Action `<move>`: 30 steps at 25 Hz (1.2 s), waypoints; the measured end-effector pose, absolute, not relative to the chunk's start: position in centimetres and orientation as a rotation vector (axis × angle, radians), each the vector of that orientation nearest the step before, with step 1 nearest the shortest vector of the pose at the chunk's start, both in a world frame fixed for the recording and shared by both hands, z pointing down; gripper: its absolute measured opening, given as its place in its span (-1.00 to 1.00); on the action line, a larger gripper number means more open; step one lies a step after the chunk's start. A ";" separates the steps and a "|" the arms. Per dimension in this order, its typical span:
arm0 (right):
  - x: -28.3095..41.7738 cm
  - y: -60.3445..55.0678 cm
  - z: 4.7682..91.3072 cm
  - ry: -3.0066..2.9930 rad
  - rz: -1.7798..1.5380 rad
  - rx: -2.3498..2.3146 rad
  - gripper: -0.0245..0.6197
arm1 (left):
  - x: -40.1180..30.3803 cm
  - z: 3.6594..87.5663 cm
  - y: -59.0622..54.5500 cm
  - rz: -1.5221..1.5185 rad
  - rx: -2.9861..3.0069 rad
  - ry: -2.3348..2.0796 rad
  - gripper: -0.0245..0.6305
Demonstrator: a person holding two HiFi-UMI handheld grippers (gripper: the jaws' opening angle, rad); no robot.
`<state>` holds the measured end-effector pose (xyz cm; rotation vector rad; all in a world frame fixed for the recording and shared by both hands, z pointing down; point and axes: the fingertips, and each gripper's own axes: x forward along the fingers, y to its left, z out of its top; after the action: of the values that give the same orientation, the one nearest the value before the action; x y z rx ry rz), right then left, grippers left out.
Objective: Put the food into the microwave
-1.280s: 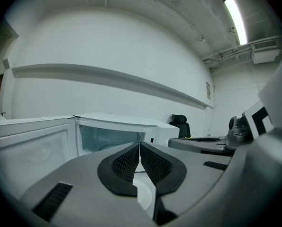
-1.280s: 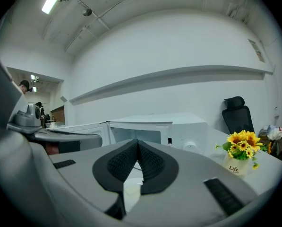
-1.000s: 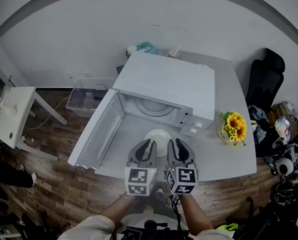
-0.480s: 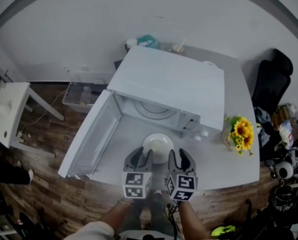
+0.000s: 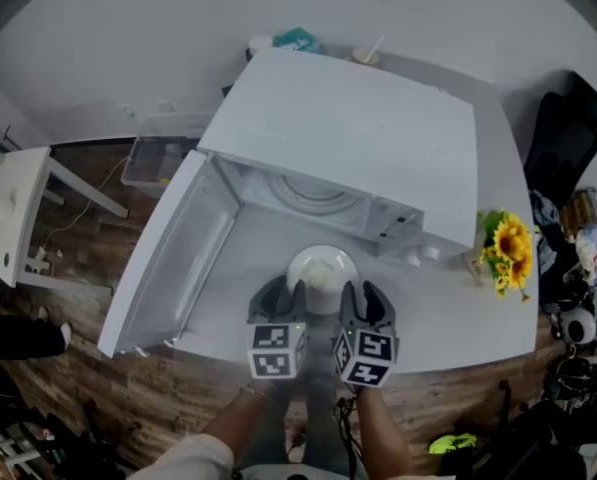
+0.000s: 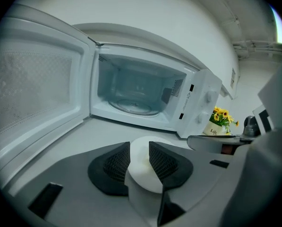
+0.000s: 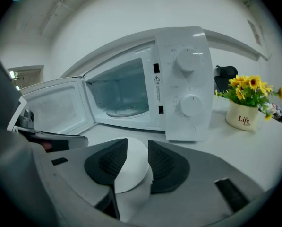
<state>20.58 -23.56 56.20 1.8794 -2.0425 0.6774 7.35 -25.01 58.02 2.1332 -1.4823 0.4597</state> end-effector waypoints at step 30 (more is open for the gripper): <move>21.0 -24.9 62.2 -1.841 0.796 1.813 -0.56 | 7.2 63.7 -26.3 0.600 1.931 -1.354 -0.56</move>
<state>21.01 -24.92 62.17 1.8126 -1.8413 0.7960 7.17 -26.33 63.69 1.9313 -1.3543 0.5997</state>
